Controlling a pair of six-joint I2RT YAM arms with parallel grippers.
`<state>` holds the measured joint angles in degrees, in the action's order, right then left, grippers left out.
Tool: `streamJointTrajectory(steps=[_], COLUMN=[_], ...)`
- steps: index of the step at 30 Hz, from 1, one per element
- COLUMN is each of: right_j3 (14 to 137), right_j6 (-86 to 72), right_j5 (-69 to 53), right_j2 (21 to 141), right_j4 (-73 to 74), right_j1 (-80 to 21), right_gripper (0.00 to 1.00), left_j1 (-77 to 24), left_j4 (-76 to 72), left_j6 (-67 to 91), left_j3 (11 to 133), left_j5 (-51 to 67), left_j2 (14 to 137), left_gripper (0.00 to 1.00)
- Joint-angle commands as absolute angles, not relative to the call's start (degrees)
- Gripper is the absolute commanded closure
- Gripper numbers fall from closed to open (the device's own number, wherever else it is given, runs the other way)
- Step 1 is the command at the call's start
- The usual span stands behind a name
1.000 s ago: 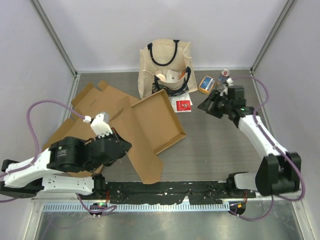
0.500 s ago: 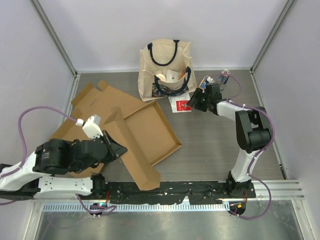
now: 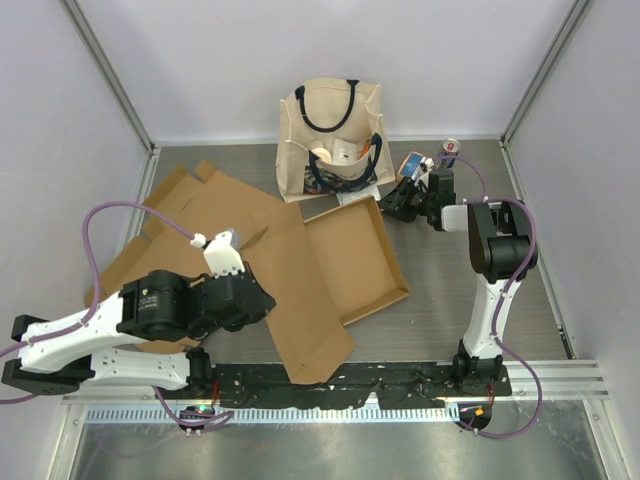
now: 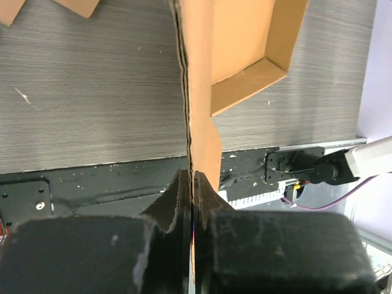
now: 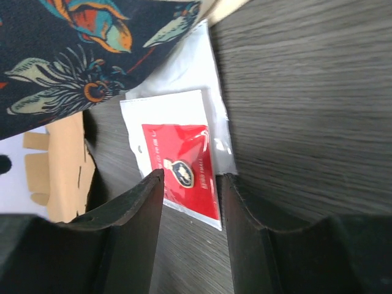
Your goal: Fold the paper box
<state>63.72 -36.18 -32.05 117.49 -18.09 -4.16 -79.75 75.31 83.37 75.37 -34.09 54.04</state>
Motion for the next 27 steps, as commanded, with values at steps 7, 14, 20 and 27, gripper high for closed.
streamJointTrajectory(steps=[7, 14, 20, 27], right_j3=[63.6, 61.7, 58.6, 53.9], right_j6=[-41.7, -49.1, -50.8, -41.8], right_j5=[-35.8, -33.2, -28.7, -21.8], right_j2=[122.1, 123.0, 116.9, 101.9], right_j4=[-26.6, -36.8, -37.4, -23.2], right_j1=[-8.0, -8.3, -7.2, -5.8], right_gripper=[0.53, 0.79, 0.99, 0.99], left_j1=[-79.0, -78.1, -76.7, -71.7], left_j4=[95.2, 95.2, 95.2, 95.2], left_j6=[84.6, 89.3, 81.2, 73.1], left_j3=[76.6, 74.0, 82.0, 84.9], left_j5=[-34.5, -33.9, -32.5, -29.0], left_j2=[52.1, 49.1, 59.7, 68.0], left_gripper=[1.00, 1.00, 1.00, 1.00])
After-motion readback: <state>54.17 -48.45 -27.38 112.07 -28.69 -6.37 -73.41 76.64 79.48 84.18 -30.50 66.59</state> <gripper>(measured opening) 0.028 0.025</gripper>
